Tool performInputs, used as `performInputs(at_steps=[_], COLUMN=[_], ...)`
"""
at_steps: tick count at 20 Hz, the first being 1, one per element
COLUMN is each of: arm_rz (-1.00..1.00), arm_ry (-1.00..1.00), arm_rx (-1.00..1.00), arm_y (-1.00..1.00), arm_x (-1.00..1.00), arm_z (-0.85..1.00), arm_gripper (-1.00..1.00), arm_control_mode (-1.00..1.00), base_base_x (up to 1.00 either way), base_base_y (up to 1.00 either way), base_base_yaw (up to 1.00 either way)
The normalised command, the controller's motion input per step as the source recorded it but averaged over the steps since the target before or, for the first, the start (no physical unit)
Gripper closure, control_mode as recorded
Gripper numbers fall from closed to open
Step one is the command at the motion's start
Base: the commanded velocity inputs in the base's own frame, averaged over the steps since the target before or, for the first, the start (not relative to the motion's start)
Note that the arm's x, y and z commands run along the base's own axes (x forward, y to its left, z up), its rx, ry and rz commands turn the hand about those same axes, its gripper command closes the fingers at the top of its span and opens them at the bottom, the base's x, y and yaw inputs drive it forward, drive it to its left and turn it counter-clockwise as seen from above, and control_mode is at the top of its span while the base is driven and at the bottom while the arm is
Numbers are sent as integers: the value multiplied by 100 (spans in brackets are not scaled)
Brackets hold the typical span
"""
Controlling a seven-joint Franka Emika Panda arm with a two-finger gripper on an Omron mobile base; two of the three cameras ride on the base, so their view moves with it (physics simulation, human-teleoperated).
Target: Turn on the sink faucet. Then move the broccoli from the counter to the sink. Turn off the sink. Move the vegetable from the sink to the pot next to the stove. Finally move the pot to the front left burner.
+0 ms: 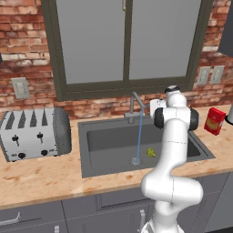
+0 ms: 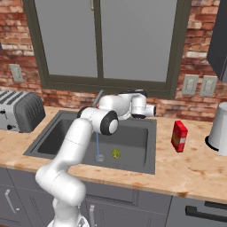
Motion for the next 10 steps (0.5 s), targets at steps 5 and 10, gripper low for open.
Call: performInputs(at_steps=[5,10], arm_rz=[1,3], arm_ry=[0,0], arm_rx=[1,0], arm_y=[0,0], arm_x=[-2,-6], arm_z=[2,7], arm_gripper=[-100,-100], arm_control_mode=[-100,-100], base_base_x=[0,0], base_base_y=[0,0], base_base_yaw=[0,0])
